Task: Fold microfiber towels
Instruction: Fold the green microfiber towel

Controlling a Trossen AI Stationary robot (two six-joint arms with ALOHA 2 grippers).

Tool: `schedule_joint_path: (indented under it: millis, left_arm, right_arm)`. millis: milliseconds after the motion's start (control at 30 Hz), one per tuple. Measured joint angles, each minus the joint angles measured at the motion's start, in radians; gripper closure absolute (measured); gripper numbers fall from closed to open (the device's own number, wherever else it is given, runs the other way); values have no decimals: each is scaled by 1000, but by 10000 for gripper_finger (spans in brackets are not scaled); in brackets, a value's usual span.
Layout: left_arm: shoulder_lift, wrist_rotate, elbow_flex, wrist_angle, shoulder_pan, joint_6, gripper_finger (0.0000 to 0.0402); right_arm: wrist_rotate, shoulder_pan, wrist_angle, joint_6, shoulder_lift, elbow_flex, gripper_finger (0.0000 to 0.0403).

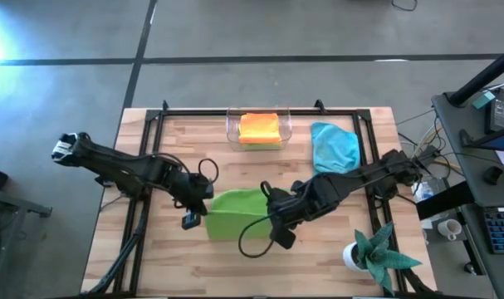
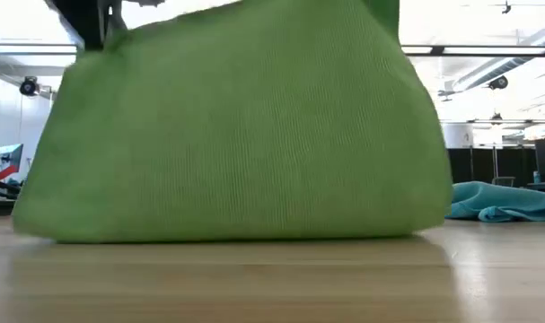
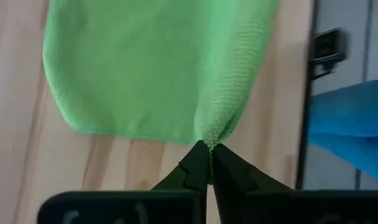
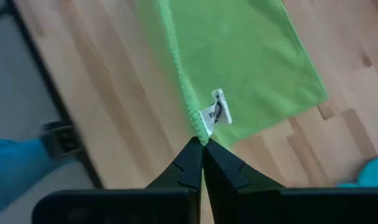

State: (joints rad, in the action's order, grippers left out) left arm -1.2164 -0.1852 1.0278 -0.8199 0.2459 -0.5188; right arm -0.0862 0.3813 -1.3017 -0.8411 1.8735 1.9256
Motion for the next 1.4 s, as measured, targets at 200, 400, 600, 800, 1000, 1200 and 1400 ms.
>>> schedule_joint_path:
  millis: [200,400,600,800,1000,1200,1400]
  left_arm:
    - [-42,12,-105,72,-5,-2,402]
    - [-109,66,-161,197,-15,1,402]
    - [-187,91,-164,218,-53,30,402]
    - [-255,141,-164,226,-108,37,402]
    - [-286,147,-160,241,-142,59,402]
    - [-297,198,-159,239,-155,62,402]
    - [-288,269,-159,238,-155,64,402]
  right_arm:
    - [11,-36,59,-24,0,-181,394]
    - [45,-56,292,-32,0,-352,394]
    - [7,-89,362,-22,0,-455,394]
    - [-18,-140,366,36,0,-516,394]
    - [-30,-200,375,87,0,-561,394]
    - [-39,-244,446,112,0,-614,394]
    - [-52,-257,469,127,0,-626,394]
